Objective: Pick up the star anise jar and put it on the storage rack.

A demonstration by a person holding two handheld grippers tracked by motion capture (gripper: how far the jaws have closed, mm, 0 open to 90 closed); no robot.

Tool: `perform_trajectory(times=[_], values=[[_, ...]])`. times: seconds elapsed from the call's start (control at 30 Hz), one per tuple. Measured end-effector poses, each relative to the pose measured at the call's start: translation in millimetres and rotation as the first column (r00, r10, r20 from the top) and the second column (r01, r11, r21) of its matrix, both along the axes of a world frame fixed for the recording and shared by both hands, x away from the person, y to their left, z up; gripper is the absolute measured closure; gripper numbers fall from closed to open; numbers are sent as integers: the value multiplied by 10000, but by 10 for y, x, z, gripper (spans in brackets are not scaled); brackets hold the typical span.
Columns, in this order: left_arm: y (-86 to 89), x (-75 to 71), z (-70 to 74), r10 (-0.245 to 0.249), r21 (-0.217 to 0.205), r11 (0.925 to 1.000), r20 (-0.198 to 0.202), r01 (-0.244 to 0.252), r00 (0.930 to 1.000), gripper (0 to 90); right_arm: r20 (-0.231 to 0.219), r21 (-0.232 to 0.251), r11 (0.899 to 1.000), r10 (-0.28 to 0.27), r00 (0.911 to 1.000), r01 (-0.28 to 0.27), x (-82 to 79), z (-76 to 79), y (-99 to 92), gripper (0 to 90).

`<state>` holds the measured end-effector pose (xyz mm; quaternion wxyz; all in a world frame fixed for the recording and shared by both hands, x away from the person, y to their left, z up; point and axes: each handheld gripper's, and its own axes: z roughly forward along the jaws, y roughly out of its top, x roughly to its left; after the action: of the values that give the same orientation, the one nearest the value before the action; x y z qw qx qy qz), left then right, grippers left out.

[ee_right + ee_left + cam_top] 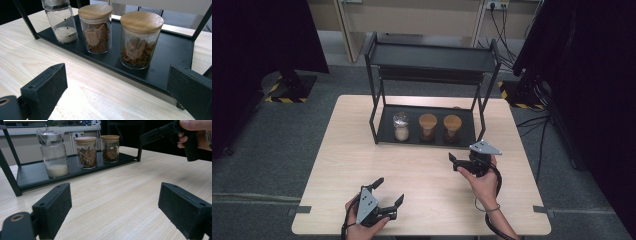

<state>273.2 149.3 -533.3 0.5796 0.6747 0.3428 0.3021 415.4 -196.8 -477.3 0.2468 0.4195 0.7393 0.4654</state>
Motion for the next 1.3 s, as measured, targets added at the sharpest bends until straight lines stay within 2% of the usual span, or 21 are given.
perform_trajectory(times=[1.3], values=[[2, -1, 0, 24, -30, 10000, -6, -24, 10000, 112, -71, 159, 9997, -199, 9998, 200, -311, -125, -274, 38]])
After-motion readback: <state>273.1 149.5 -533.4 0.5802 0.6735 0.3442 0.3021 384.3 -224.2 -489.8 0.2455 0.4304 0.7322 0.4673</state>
